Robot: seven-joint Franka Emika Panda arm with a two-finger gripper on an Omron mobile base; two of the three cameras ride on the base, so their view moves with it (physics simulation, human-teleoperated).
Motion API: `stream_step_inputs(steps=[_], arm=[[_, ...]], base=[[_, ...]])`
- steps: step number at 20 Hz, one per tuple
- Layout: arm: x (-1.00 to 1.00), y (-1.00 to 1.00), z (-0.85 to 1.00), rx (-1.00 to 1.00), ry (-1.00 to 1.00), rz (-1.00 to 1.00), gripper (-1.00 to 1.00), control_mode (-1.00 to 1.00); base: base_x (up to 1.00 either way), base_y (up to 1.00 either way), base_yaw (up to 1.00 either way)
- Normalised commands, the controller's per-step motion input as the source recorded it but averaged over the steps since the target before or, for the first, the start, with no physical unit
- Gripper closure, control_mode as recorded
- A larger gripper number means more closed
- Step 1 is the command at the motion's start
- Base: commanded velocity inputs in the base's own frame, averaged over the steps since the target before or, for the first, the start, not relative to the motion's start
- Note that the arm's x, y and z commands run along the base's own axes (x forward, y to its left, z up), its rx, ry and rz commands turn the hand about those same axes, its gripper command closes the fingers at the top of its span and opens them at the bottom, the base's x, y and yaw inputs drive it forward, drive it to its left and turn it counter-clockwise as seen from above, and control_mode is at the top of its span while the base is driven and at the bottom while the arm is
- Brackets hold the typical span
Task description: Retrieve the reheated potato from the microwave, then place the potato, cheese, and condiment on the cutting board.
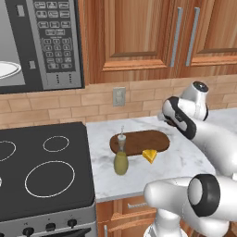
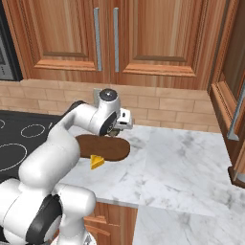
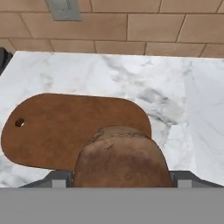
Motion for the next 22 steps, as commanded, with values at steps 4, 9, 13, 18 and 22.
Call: stream_step_inputs(steps=[4,9,13,18,22], arm=[[0.26,0.0,-0.44,-0.02,0.0,0.0,1.0,-1.0],[0.33,0.0,-0.41,0.0,0.0,0.0,1.0,-1.0],[0.27,0.0,-0.39,0.0,0.03,0.0,1.0,-1.0],[0.07,0.1,-0.38,0.0,0.0,0.0,1.0,-1.0],[0.02,0.03,-0.33,0.0,0.0,0.0,1.0,-1.0]], base=[[0.0,0.0,0.0],[0.0,0.0,0.0],[0.0,0.0,0.0],[0.0,0.0,0.0],[0.0,0.0,0.0]])
